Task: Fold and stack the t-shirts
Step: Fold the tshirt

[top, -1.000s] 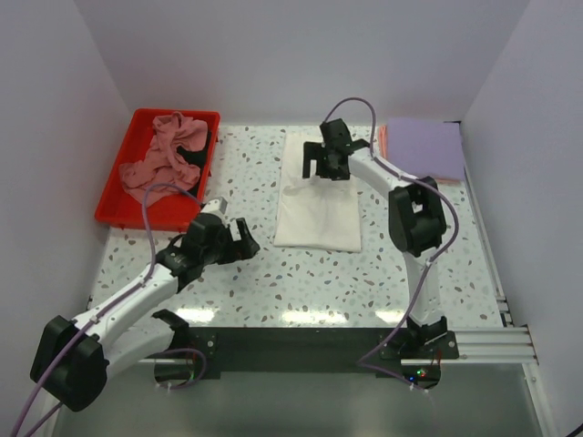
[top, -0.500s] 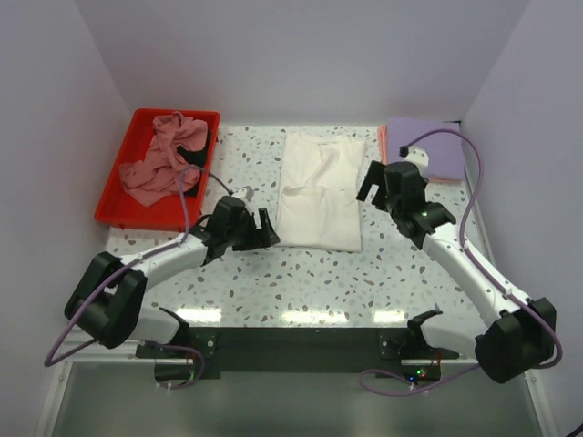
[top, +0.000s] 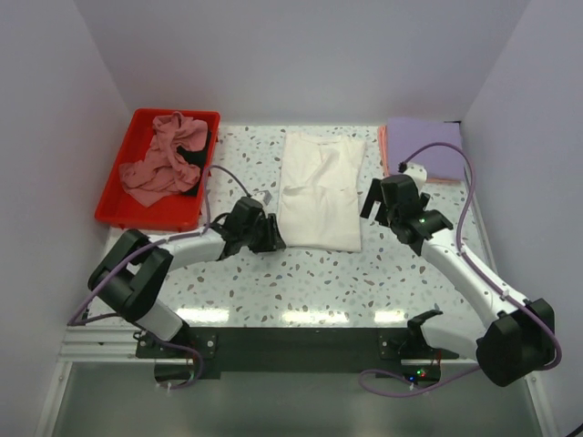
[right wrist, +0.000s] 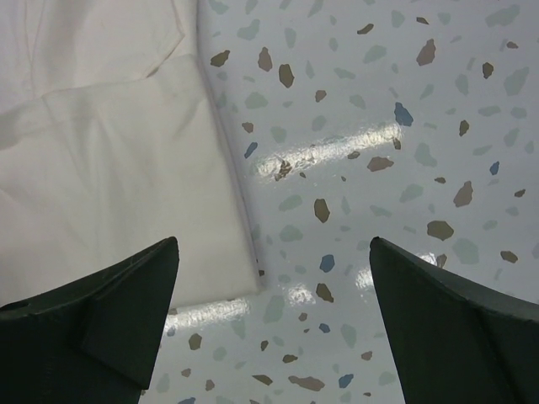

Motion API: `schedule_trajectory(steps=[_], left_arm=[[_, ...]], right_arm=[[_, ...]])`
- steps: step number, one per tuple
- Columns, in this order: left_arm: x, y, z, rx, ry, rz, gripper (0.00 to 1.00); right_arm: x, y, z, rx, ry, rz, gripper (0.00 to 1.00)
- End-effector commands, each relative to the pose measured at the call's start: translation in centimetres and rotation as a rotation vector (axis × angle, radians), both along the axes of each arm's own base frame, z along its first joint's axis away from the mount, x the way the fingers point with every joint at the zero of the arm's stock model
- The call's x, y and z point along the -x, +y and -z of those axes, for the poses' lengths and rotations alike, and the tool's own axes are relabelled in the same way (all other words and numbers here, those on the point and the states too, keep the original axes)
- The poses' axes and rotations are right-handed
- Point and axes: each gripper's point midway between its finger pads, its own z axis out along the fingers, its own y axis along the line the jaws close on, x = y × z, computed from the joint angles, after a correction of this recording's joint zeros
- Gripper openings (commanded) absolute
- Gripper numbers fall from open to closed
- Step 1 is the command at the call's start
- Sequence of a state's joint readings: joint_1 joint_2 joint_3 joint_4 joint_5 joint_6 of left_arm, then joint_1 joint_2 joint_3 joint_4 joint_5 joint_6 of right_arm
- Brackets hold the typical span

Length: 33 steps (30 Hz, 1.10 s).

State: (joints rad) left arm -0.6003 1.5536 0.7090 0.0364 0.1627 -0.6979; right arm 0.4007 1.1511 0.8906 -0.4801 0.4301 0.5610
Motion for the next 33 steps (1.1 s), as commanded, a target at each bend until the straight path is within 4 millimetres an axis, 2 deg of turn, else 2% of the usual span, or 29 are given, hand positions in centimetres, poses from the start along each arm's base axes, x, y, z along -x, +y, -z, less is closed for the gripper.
schedule_trajectory(steps=[1, 5, 11, 16, 19, 20, 21, 23, 28, 29, 33], left_arm=[[-1.7, -0.2, 0.0, -0.013, -0.033, -0.044, 0.42], [-1.9, 0.6, 0.8, -0.069, -0.017, -0.068, 0.40], [-2.4, 1.2, 0.9, -0.102, -0.028, -0.100, 0.40], [-3.2, 0.7, 1.0, -0.105, -0.029, -0.094, 0.36], [-3.0, 0.2, 1.4, -0.093, -0.010, -0.071, 0.19], [-2.8, 0.1, 1.6, -0.092, -0.006, -0.063, 0.03], [-2.7, 0.0, 1.5, -0.086, -0.004, -0.058, 0.00], [-2.6, 0.0, 1.3, -0.080, -0.012, -0.052, 0.00], [-1.8, 0.9, 1.7, -0.095, -0.009, -0.063, 0.00], [-1.6, 1.1, 1.8, -0.098, -0.003, -0.066, 0.00], [-1.6, 1.2, 1.8, -0.099, -0.008, -0.074, 0.00]], right_arm=[[0.2, -0.1, -0.1, -0.001, -0.003, 0.000, 0.99], [0.8, -0.5, 0.5, 0.024, 0.021, 0.000, 0.99], [1.1, -0.6, 0.6, 0.026, 0.018, -0.007, 0.99], [1.1, 0.0, 0.5, 0.008, 0.026, -0.036, 0.99], [1.4, 0.2, 0.9, 0.009, 0.043, -0.053, 0.99], [1.6, 0.6, 1.1, -0.002, 0.056, -0.074, 0.99], [1.9, 0.7, 1.5, -0.002, 0.077, -0.084, 0.99], [2.4, 1.2, 2.7, -0.014, 0.120, -0.118, 0.99], [3.9, 3.8, 6.0, -0.076, 0.283, -0.264, 0.98], [4.3, 4.3, 7.2, -0.080, 0.330, -0.287, 0.97], [5.1, 6.0, 9.5, -0.139, 0.436, -0.358, 0.87]])
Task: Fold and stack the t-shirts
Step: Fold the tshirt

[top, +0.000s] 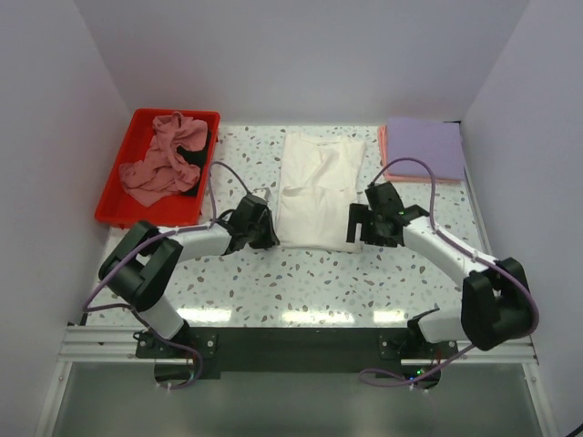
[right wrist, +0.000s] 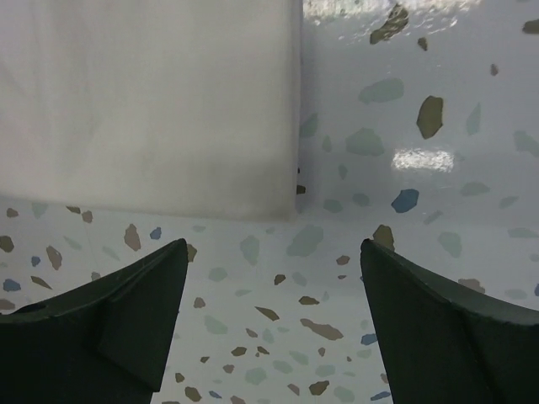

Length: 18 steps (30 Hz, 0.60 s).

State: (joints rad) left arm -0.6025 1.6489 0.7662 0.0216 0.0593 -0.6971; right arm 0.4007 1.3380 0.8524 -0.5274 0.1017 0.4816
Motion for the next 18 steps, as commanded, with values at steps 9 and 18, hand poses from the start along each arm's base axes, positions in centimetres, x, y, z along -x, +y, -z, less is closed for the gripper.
schedule_trajectory(steps=[9, 18], left_arm=[[0.3, 0.8, -0.1, -0.023, -0.006, -0.018, 0.00], [-0.1, 0.9, -0.2, -0.031, -0.017, -0.031, 0.00]], right_arm=[[2.9, 1.5, 4.3, -0.044, 0.187, -0.105, 0.69], [2.9, 0.6, 6.1, 0.013, 0.215, -0.101, 0.44]])
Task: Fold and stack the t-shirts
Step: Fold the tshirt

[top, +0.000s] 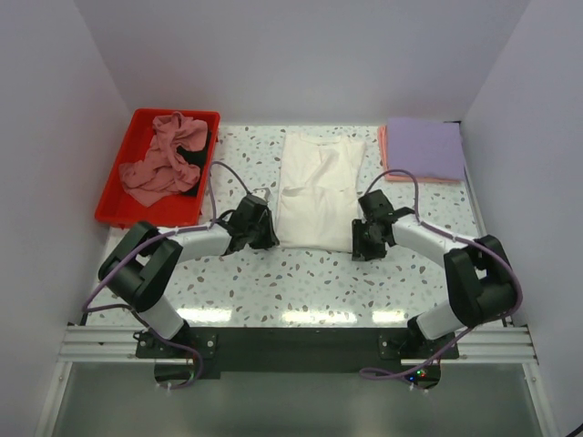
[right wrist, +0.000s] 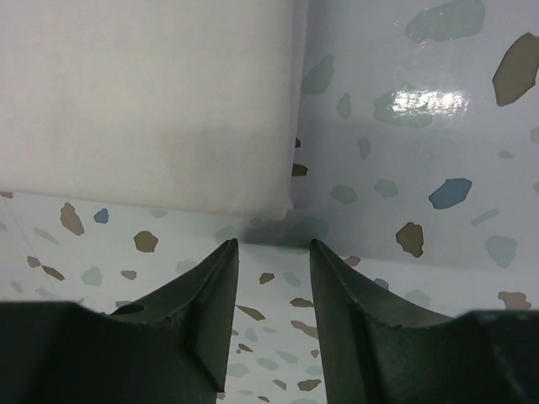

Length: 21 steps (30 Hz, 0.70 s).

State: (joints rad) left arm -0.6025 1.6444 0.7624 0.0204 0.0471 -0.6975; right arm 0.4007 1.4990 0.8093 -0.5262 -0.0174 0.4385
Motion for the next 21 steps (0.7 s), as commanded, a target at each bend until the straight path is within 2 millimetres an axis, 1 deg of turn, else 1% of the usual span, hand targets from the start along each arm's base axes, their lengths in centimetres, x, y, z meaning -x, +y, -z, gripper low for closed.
schedule_trajectory(steps=[1, 3, 4, 7, 9, 11, 13, 16, 17, 18, 20, 21], left_arm=[[-0.1, 0.8, -0.1, -0.029, -0.012, -0.024, 0.00], [-0.1, 0.8, -0.2, -0.027, -0.015, -0.027, 0.00], [0.4, 1.1, 0.1, -0.043, 0.010, -0.027, 0.00], [0.4, 1.2, 0.1, -0.046, 0.008, -0.028, 0.00], [0.2, 1.1, -0.1, -0.044, 0.002, -0.029, 0.00], [0.1, 1.0, -0.3, -0.044, 0.000, -0.025, 0.00], [0.0, 1.0, -0.4, -0.043, -0.005, -0.022, 0.00], [-0.2, 0.9, -0.5, -0.044, -0.010, -0.019, 0.00], [-0.7, 1.1, -0.7, -0.055, -0.025, -0.034, 0.00], [-0.6, 1.1, -0.7, -0.062, -0.020, -0.034, 0.00], [-0.9, 1.1, -1.1, -0.065, -0.033, -0.037, 0.00], [-1.0, 1.2, -1.5, -0.060, -0.039, -0.039, 0.00]], right_arm=[[-0.4, 0.0, 0.7, 0.012, -0.005, -0.014, 0.42], [-0.8, 0.4, 0.9, -0.003, -0.009, -0.015, 0.40], [-1.0, 0.6, 0.8, -0.009, -0.012, -0.018, 0.39], [-1.6, 1.2, 0.9, -0.031, -0.017, -0.030, 0.32], [-1.7, 1.5, 1.0, -0.042, -0.018, -0.043, 0.20], [-1.7, 1.8, 0.9, -0.058, -0.023, -0.078, 0.15], [-1.6, 1.9, 1.0, -0.062, -0.026, -0.097, 0.13], [-2.0, 2.0, 1.1, -0.060, -0.050, -0.121, 0.00], [-2.1, 2.5, 0.9, -0.087, -0.059, -0.140, 0.00], [-2.1, 2.7, 0.7, -0.101, -0.065, -0.150, 0.00], [-1.7, 2.9, 0.6, -0.116, -0.065, -0.165, 0.00], [-1.7, 2.9, 0.1, -0.120, -0.076, -0.167, 0.00]])
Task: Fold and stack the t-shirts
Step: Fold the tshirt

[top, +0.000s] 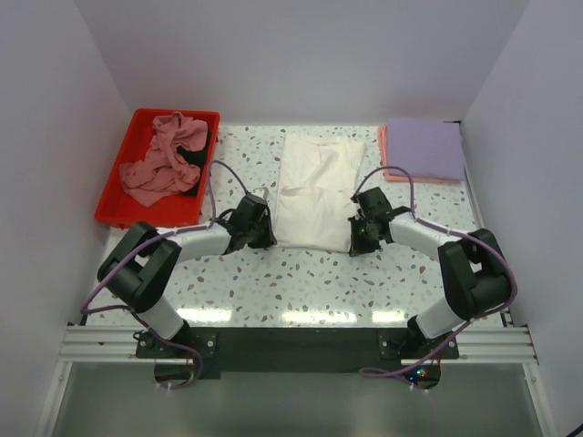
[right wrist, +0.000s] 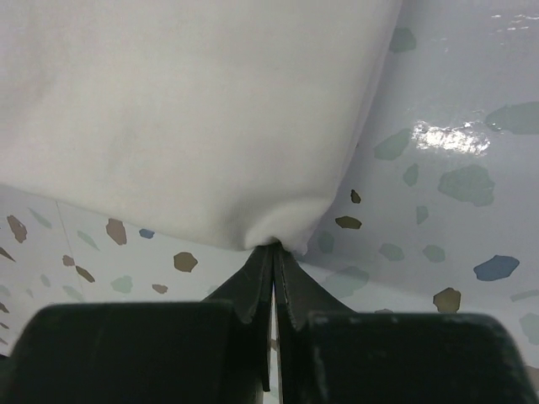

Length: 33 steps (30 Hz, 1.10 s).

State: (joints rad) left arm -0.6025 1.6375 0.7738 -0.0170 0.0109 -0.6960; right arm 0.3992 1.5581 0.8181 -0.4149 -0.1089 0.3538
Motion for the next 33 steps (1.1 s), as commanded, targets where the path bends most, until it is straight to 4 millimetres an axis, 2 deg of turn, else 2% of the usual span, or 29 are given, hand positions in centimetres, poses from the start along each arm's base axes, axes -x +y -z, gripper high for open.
schedule_trajectory(steps=[1, 3, 6, 8, 9, 11, 12, 13, 14, 15, 16, 18, 19, 21, 25, 27, 28, 29, 33], left_arm=[[-0.7, 0.7, -1.4, -0.030, -0.039, -0.021, 0.00], [-0.5, 0.9, -2.1, -0.019, -0.052, -0.030, 0.00], [1.0, 1.8, -2.1, -0.011, -0.034, -0.048, 0.00], [2.0, 2.2, -2.3, 0.002, -0.029, -0.046, 0.00], [2.6, 2.5, -3.2, 0.021, -0.038, -0.053, 0.00], [4.1, 3.6, -3.1, 0.013, -0.021, -0.069, 0.00], [4.9, 4.3, -4.2, 0.024, -0.031, -0.086, 0.00], [5.7, 4.8, -4.2, 0.023, -0.029, -0.091, 0.00], [6.1, 5.1, -4.9, 0.031, -0.038, -0.094, 0.00], [6.7, 5.8, -6.4, 0.051, -0.067, -0.108, 0.00], [7.1, 6.2, -6.9, 0.056, -0.081, -0.116, 0.00], [7.8, 7.2, -8.9, 0.082, -0.134, -0.139, 0.00], [8.0, 7.5, -9.5, 0.091, -0.151, -0.149, 0.00], [8.3, 7.7, -10.8, 0.121, -0.192, -0.148, 0.00], [8.6, 8.3, -9.7, 0.101, -0.169, -0.174, 0.00], [8.9, 8.4, -8.6, 0.075, -0.124, -0.173, 0.00], [9.0, 8.5, -8.3, 0.062, -0.110, -0.177, 0.00], [9.3, 8.8, -7.7, 0.040, -0.087, -0.180, 0.00], [9.5, 9.4, -7.2, 0.018, -0.076, -0.209, 0.00]], right_arm=[[0.1, 0.8, -0.6, -0.045, -0.038, -0.057, 0.00], [0.8, 0.8, -1.0, -0.047, -0.032, -0.068, 0.00], [2.6, 1.3, -2.2, -0.070, -0.032, -0.112, 0.00], [4.5, 1.7, -2.6, -0.075, -0.006, -0.156, 0.00], [5.5, 2.0, -2.6, -0.088, 0.014, -0.174, 0.00], [7.5, 2.8, -3.7, -0.126, 0.032, -0.225, 0.00], [8.4, 3.3, -4.2, -0.149, 0.040, -0.248, 0.00], [9.8, 4.5, -5.0, -0.199, 0.063, -0.300, 0.00], [11.1, 4.8, -6.1, -0.225, 0.072, -0.328, 0.00], [11.9, 5.2, -7.0, -0.254, 0.079, -0.360, 0.00], [13.1, 6.2, -8.2, -0.303, 0.089, -0.409, 0.00], [14.6, 6.7, -10.4, -0.361, 0.091, -0.460, 0.00], [15.7, 6.6, -10.8, -0.364, 0.112, -0.486, 0.00], [15.6, 6.3, -11.0, -0.328, 0.092, -0.486, 0.00], [14.9, 6.1, -8.5, -0.255, 0.108, -0.427, 0.03], [14.2, 7.4, -7.6, -0.262, 0.084, -0.428, 0.08], [14.8, 8.2, -6.7, -0.249, 0.110, -0.444, 0.14], [14.5, 9.1, -6.7, -0.260, 0.087, -0.456, 0.18], [15.3, 11.6, -5.1, -0.238, 0.073, -0.495, 0.34]])
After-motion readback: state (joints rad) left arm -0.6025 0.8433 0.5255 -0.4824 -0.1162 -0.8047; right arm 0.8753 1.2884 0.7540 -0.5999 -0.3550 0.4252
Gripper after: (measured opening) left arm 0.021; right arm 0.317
